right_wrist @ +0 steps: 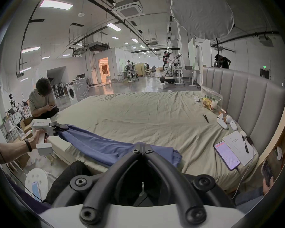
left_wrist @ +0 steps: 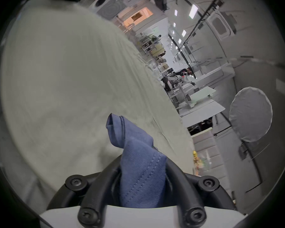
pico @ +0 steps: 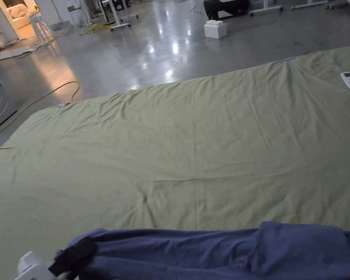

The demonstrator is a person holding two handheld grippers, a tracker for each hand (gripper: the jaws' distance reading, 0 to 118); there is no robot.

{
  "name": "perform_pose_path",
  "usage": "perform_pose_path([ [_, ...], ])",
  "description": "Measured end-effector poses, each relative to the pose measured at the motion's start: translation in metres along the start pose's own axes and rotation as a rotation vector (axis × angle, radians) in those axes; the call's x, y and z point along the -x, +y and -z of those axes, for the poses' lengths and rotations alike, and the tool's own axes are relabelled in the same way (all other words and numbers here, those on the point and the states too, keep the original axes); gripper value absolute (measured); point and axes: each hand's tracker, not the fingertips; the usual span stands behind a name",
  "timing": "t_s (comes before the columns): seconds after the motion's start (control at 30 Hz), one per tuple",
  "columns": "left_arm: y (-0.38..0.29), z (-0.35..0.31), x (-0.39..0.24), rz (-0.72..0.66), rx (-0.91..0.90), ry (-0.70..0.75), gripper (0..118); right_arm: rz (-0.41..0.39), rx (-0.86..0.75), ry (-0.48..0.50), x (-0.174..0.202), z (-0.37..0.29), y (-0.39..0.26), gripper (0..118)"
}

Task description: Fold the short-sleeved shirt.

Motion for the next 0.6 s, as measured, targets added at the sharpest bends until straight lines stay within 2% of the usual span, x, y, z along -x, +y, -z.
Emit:
perform_pose_path([
  [0.13, -0.023, -0.004, -0.054, 0.097, 0.030, -0.122, 9, 0.030, 0.005, -0.014, -0.004, -0.001, -0.007, 0],
  [0.27, -0.092, 0.032, -0.111, 0.223, 0.180, -0.200, 9, 0.065, -0.021, -0.007, -0.007, -0.009, -0.006, 0],
  [0.33, -0.131, 0.060, -0.138, 0.300, 0.259, -0.179, 10, 0.049, -0.028, -0.029, -0.008, -0.015, -0.005, 0],
  [0.4, -0.168, 0.087, -0.158, 0.396, 0.338, -0.097, 10, 0.024, -0.037, -0.059, -0.011, -0.023, -0.005, 0],
  [0.47, -0.195, 0.105, -0.171, 0.499, 0.395, -0.039, 12, 0.035, -0.045, -0.082, -0.015, -0.031, -0.007, 0],
  [0.5, -0.202, 0.108, -0.174, 0.542, 0.405, -0.062, 18, 0.047, -0.053, -0.095, -0.018, -0.035, -0.009, 0],
  [0.53, -0.206, 0.110, -0.177, 0.555, 0.400, -0.094, 32, 0.064, -0.065, -0.109, -0.020, -0.038, -0.011, 0],
  [0.57, -0.207, 0.109, -0.181, 0.548, 0.406, -0.101, 60, 0.092, -0.062, -0.117, -0.024, -0.040, -0.015, 0],
  [0.6, -0.205, 0.107, -0.183, 0.532, 0.408, -0.111, 80, 0.118, -0.051, -0.115, -0.028, -0.040, -0.018, 0],
])
